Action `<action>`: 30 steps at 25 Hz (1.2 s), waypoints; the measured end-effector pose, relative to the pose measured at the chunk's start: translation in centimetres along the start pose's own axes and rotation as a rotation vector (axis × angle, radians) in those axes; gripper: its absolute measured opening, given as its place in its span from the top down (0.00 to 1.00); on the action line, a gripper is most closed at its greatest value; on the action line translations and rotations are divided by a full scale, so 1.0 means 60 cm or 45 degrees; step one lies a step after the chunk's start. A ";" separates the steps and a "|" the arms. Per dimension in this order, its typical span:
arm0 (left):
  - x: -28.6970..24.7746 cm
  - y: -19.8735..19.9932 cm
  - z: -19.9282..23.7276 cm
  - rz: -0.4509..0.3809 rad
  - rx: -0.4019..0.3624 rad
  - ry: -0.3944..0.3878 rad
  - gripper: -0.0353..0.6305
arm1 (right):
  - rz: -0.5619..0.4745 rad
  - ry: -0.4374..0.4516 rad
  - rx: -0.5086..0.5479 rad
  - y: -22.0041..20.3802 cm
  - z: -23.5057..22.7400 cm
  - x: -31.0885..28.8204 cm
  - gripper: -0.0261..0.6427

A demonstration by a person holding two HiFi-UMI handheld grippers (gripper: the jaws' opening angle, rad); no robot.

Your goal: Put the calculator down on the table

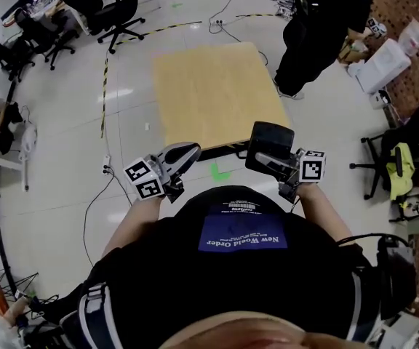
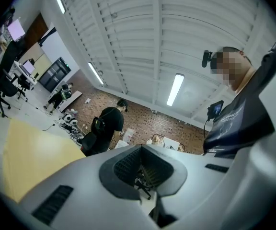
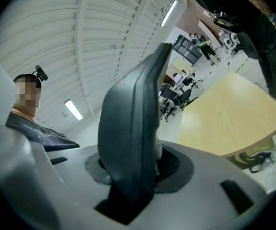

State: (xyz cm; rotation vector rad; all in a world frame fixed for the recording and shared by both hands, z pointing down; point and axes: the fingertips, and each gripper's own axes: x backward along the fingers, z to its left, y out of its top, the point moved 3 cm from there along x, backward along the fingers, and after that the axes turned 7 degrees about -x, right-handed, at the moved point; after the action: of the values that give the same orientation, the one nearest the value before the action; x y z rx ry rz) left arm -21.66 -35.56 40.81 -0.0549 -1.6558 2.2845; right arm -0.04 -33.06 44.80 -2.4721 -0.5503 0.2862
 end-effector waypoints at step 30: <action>-0.329 -0.084 0.156 0.194 0.063 0.280 0.94 | 0.313 0.105 -0.003 0.259 -0.305 0.064 0.75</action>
State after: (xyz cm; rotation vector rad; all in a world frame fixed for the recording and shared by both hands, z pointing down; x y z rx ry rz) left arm -3.78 -48.24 45.54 -0.4195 -1.5287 2.3302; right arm 14.20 -52.03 50.13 -2.5422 -0.2123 0.2775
